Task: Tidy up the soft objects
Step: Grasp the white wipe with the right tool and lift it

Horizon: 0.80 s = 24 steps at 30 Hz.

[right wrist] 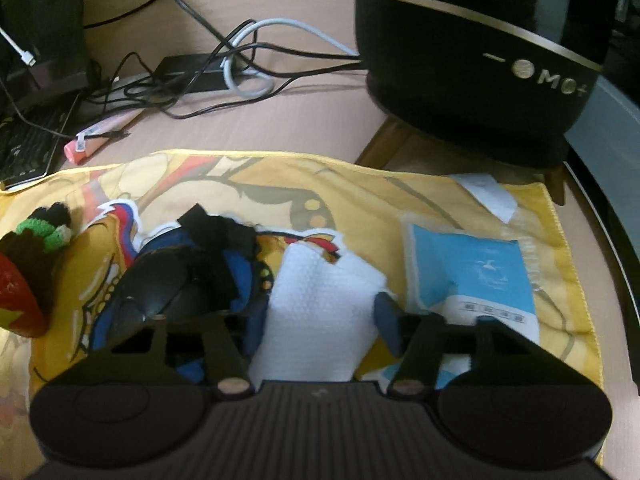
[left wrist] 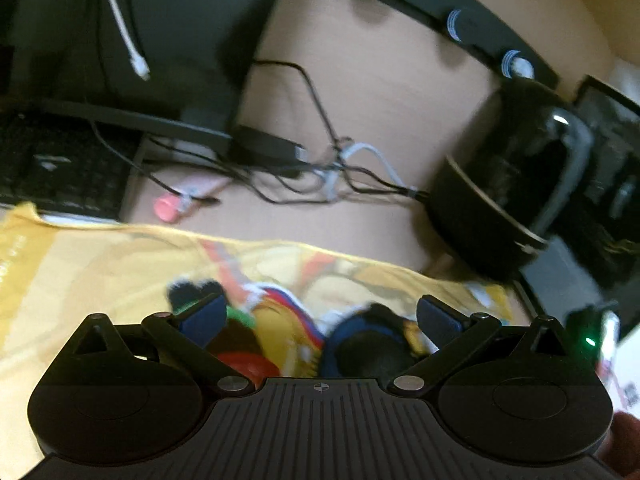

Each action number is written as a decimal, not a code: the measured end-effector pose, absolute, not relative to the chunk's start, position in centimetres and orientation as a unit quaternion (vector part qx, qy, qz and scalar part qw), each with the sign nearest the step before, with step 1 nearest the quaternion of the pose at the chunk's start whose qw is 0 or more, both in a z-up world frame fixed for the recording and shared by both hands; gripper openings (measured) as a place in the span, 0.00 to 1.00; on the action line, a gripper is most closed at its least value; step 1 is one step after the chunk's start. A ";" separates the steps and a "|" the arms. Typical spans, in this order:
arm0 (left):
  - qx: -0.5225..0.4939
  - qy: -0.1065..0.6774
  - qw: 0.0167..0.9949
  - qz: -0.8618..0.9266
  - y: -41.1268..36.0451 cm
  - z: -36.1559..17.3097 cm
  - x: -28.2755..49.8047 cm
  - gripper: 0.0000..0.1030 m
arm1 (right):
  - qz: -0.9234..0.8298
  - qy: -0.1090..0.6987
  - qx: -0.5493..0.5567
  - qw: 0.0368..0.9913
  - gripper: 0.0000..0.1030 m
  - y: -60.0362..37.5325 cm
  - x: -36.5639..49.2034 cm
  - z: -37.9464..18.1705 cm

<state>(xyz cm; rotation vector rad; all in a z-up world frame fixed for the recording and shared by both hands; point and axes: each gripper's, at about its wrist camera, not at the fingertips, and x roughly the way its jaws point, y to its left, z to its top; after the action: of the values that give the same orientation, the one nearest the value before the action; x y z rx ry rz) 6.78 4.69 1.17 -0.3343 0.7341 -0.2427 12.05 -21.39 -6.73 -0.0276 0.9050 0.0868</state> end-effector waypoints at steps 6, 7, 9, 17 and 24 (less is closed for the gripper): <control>-0.198 0.419 0.876 -0.132 5.0 -0.5 6.3 1.00 | 0.055 0.415 -0.021 0.908 0.15 -22.3 11.7 -6.6; -0.198 0.414 0.880 -0.125 5.3 -0.4 6.3 1.00 | 0.058 0.414 -0.022 0.908 0.14 -22.4 11.7 -6.4; -0.192 0.401 0.889 -0.109 6.0 0.1 6.1 1.00 | 0.068 0.413 -0.008 0.908 0.13 -22.6 11.7 -5.6; -0.085 0.275 0.957 -0.049 8.8 3.6 5.4 1.00 | 0.240 0.372 0.156 0.883 0.13 -21.0 13.2 1.4; -0.106 0.385 0.916 -0.040 9.0 -0.2 6.2 1.00 | 0.337 0.400 0.109 0.846 0.13 -11.8 17.0 -0.9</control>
<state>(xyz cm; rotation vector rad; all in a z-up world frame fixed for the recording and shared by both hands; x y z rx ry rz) 6.17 9.05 -0.17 -0.2184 0.7930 -0.0813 17.01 -11.77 -0.86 0.2290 0.8433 0.7100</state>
